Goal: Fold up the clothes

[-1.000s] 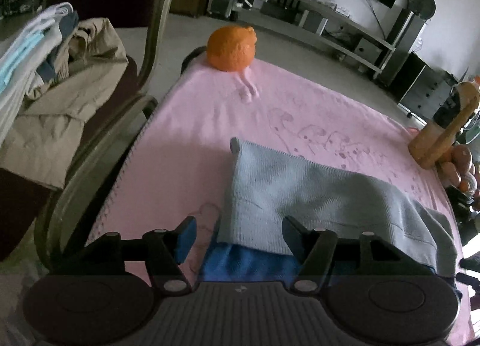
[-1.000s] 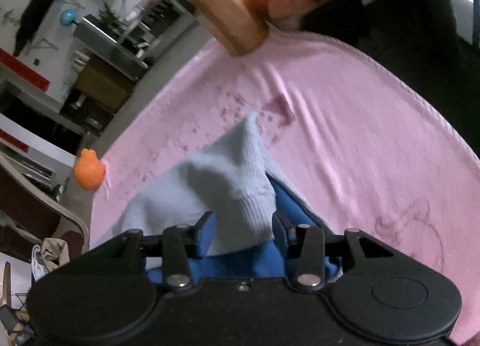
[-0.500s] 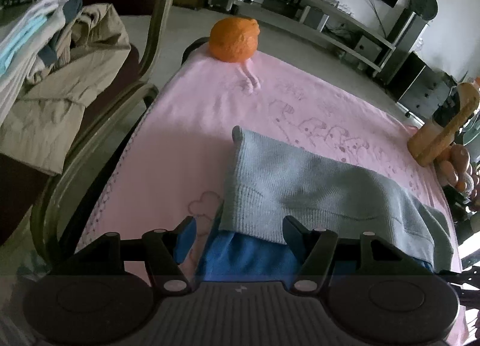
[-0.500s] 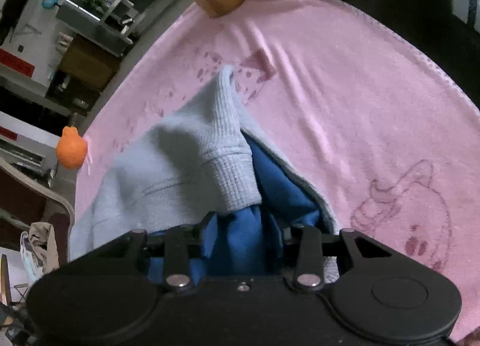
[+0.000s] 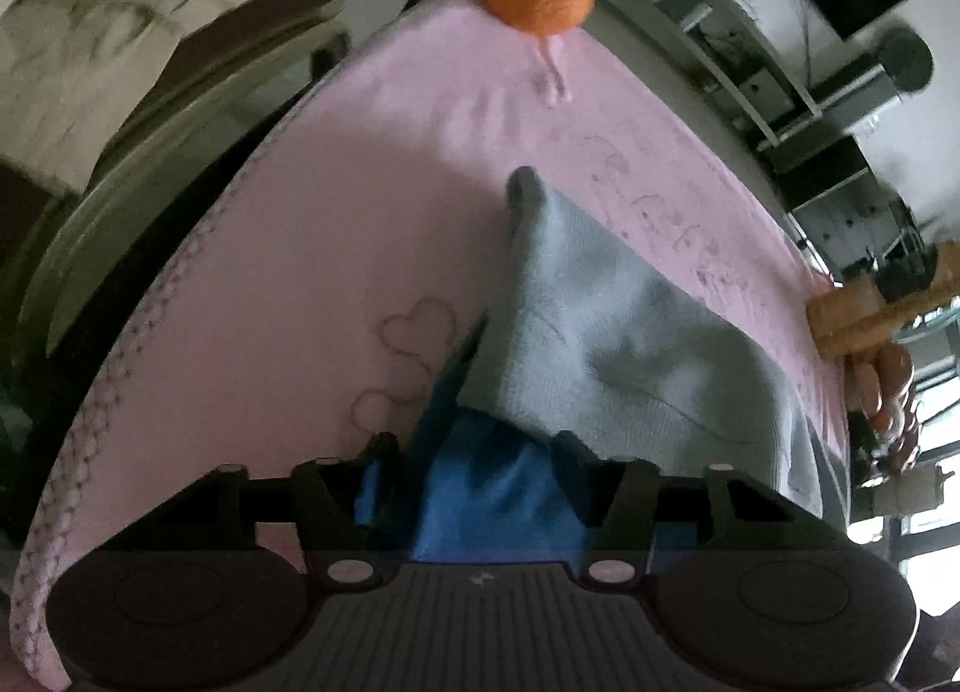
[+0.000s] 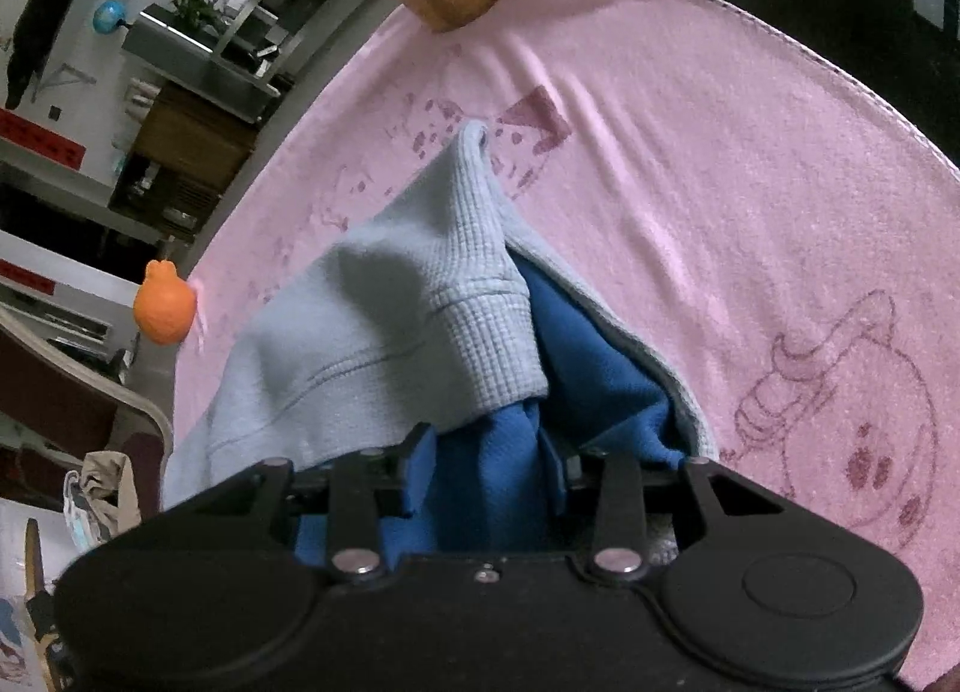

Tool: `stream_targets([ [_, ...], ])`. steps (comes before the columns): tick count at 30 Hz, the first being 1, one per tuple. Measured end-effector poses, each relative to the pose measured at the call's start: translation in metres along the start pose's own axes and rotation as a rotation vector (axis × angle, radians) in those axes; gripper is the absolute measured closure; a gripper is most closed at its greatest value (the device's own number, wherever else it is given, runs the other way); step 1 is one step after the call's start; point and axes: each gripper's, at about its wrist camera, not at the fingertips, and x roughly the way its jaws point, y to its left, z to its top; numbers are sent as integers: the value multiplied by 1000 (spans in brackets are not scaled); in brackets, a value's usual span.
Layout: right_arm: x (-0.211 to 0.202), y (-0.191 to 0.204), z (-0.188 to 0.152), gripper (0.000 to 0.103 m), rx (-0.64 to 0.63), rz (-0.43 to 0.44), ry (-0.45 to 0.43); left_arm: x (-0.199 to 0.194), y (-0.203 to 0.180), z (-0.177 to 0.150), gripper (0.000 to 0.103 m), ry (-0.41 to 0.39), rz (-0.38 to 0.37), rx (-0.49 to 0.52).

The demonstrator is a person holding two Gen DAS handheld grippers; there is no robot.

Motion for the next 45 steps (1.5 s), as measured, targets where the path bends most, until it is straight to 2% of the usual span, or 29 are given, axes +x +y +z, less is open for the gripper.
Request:
stream_targets([
  [3, -1, 0, -1, 67, 0, 0, 1, -16, -21, -4, 54, -114, -11, 143],
  [6, -1, 0, -2, 67, 1, 0, 1, -11, -38, -7, 44, -128, 25, 262],
  [8, -1, 0, -2, 67, 2, 1, 0, 2, -39, -5, 45, -117, 96, 278],
  [10, -2, 0, -3, 67, 1, 0, 0, 8, -36, -1, 46, -122, 129, 263],
  [12, -2, 0, -3, 67, 0, 0, 0, 12, -32, 3, 43, -110, 87, 252],
  [15, -2, -2, -4, 67, 3, 2, 1, 20, -29, 5, 52, -89, 94, 247],
  [17, -2, -4, -4, 67, 3, 4, 2, 22, -27, 6, 57, -59, 53, 240],
  [19, -3, -5, -4, 67, 3, 5, 3, 14, -31, 4, 60, -78, 13, 242],
  [22, -2, -6, -4, 67, 9, 8, 4, -3, -29, 3, 59, -120, -96, 231],
  [24, -2, -6, -5, 67, 10, 8, 5, -6, -27, 2, 57, -118, -137, 226],
  [27, -1, -6, -5, 66, 12, 9, 6, 9, -24, 2, 52, -54, -118, 187],
  [31, -1, -7, -4, 67, 16, 16, 7, 21, -10, -8, 52, 48, -63, 128],
  [35, -2, -10, -3, 67, 31, 32, 12, 9, 0, -17, 53, 77, -87, 82],
  [37, -2, -12, -2, 67, 44, 42, 18, 8, 6, -18, 57, 101, -123, 51],
  [40, -5, -16, 0, 69, 76, 62, 18, 8, 8, -18, 68, 104, -162, 22],
  [43, -11, -20, 1, 69, 100, 95, 1, 4, 6, -15, 67, 74, -198, 4],
  [45, -12, -24, 2, 69, 120, 105, 1, 9, 4, -17, 67, 93, -171, 11],
])
